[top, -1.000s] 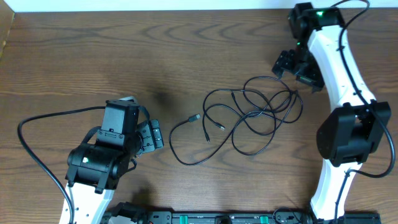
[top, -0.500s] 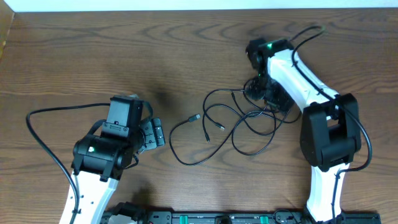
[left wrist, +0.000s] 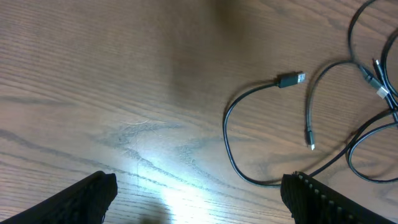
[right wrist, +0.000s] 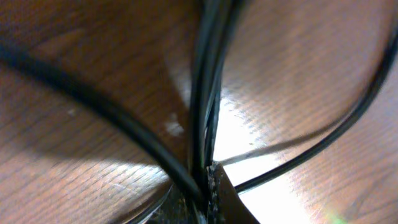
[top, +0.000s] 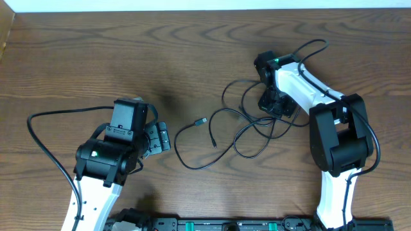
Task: Untangle cables
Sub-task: 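Reach the right gripper down and grasp the black cable bundle, then lift the black cable upward and away with the right gripper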
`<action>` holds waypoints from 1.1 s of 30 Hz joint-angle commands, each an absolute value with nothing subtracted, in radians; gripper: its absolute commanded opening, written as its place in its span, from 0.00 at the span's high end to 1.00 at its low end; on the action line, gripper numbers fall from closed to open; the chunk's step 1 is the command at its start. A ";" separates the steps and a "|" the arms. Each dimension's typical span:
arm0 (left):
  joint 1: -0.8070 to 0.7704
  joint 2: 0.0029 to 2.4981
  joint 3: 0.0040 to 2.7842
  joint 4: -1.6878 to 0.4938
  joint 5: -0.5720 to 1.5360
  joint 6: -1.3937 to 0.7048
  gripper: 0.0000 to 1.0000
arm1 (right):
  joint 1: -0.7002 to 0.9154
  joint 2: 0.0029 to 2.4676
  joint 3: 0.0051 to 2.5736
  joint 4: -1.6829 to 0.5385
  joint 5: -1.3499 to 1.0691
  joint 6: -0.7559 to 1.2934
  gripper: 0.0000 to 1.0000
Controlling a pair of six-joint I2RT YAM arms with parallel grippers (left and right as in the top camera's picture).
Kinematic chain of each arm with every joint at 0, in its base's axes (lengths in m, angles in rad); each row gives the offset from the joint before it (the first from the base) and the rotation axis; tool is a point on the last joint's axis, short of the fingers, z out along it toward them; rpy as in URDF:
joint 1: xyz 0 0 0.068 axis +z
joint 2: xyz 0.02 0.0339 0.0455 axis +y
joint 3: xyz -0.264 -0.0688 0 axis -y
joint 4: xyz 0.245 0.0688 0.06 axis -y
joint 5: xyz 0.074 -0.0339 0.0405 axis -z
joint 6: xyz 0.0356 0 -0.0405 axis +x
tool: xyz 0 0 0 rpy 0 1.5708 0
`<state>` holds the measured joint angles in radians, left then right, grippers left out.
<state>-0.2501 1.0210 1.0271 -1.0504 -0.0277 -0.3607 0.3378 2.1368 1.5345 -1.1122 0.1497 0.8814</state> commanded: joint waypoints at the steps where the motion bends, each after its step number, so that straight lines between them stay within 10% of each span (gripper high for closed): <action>1: -0.248 1.023 1.030 -1.053 -0.026 -0.340 0.10 | 0.328 2.133 1.648 -1.136 0.075 0.686 0.99; 14: -0.248 1.023 1.030 -1.029 -0.026 -0.341 0.10 | 0.317 2.098 2.872 -1.557 -0.092 0.250 0.98; 15: -0.248 1.023 1.030 -1.026 -0.026 -0.341 0.10 | 0.324 2.095 2.950 -1.598 -0.122 0.219 0.79; 19: -0.248 1.023 1.030 -1.003 0.004 -0.341 0.10 | 0.363 2.094 2.974 -1.699 -0.151 0.151 0.46; 33: -0.248 1.023 1.031 -0.939 0.181 -0.282 0.10 | 0.432 2.095 2.645 -1.690 0.091 0.165 0.34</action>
